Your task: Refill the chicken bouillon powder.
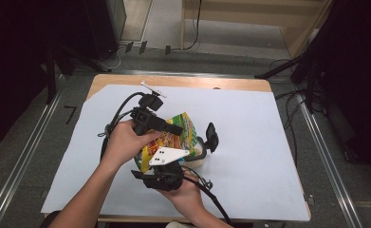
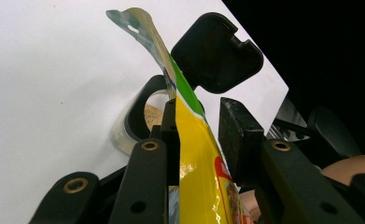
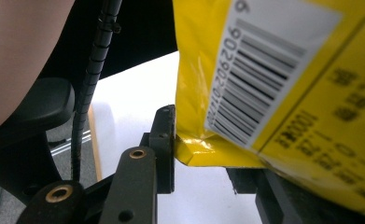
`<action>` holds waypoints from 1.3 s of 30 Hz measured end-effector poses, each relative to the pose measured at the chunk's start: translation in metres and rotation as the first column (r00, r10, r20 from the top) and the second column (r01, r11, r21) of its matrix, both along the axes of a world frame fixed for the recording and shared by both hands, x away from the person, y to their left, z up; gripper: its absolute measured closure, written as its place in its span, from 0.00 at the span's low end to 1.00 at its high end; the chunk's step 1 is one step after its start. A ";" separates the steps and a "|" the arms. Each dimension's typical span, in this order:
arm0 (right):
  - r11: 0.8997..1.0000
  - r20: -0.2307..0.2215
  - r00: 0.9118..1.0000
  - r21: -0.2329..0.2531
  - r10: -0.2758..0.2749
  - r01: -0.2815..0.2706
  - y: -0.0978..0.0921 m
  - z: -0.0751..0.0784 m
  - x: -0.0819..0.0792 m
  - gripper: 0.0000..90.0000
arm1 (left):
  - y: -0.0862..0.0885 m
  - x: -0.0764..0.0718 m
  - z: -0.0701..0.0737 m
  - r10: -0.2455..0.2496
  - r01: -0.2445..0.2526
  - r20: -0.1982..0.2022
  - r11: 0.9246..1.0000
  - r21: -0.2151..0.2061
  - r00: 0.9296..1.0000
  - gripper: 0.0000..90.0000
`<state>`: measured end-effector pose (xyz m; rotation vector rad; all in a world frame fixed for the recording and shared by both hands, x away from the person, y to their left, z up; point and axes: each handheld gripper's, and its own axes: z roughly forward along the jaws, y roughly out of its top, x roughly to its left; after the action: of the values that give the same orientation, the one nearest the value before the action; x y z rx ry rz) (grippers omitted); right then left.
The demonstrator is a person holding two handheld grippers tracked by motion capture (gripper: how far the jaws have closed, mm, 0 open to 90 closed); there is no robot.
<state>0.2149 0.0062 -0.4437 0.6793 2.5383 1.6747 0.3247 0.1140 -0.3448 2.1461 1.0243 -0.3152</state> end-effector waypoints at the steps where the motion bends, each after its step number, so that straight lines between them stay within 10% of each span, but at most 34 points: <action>1: 1.000 0.001 1.000 0.000 -0.001 0.001 0.000 0.000 0.000 0.76 | 0.000 0.000 0.000 0.000 0.000 -0.001 1.000 -0.002 1.000 0.80; 39: 1.000 0.040 0.999 -0.009 0.017 -0.017 0.007 -0.001 0.005 0.77 | 0.010 -0.004 0.003 0.039 -0.038 0.042 0.999 -0.011 0.998 0.81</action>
<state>0.2194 0.0129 -0.4446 0.6190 2.5299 1.6639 0.3206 0.1243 -0.3419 2.1123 1.0365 -0.2557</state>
